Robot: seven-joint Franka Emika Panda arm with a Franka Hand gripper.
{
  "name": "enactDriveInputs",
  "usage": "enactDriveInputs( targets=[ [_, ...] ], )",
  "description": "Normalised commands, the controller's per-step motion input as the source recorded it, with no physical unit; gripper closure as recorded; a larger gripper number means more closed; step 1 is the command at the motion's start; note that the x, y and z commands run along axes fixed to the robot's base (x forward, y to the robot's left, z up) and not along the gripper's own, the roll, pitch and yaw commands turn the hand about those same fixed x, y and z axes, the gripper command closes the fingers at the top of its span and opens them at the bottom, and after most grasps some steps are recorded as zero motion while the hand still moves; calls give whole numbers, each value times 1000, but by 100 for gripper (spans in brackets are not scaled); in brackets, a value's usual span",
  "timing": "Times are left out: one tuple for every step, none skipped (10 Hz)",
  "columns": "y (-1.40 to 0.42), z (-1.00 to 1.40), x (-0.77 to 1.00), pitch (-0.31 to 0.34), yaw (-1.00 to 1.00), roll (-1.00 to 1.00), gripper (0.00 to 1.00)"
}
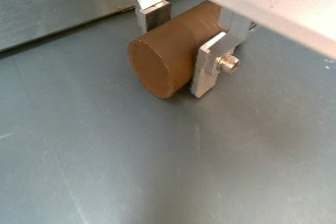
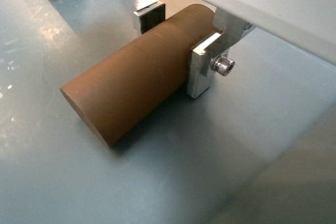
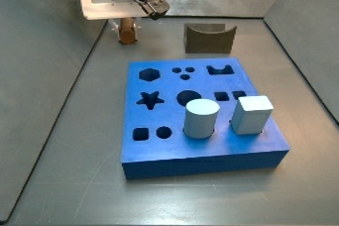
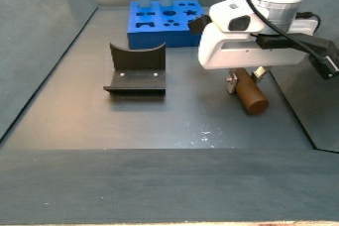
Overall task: Pick up the round object. Move up. Place the round object on the fixture. Regrasp the round object. Move to above the board. Insert the round object.
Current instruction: Pick up the round object, then move up.
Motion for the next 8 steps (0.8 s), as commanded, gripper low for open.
enactDriveInputs(
  targets=[
    [0, 0, 0, 0, 0, 0, 100],
    [0, 0, 0, 0, 0, 0, 100],
    [0, 0, 0, 0, 0, 0, 100],
    [0, 0, 0, 0, 0, 0, 100],
    [0, 0, 0, 0, 0, 0, 100],
    [0, 1000, 0, 0, 0, 0, 100],
    [56, 1000, -10, 10, 14, 14, 100],
    [60, 1000, -27, 74, 0, 10, 100]
  ],
)
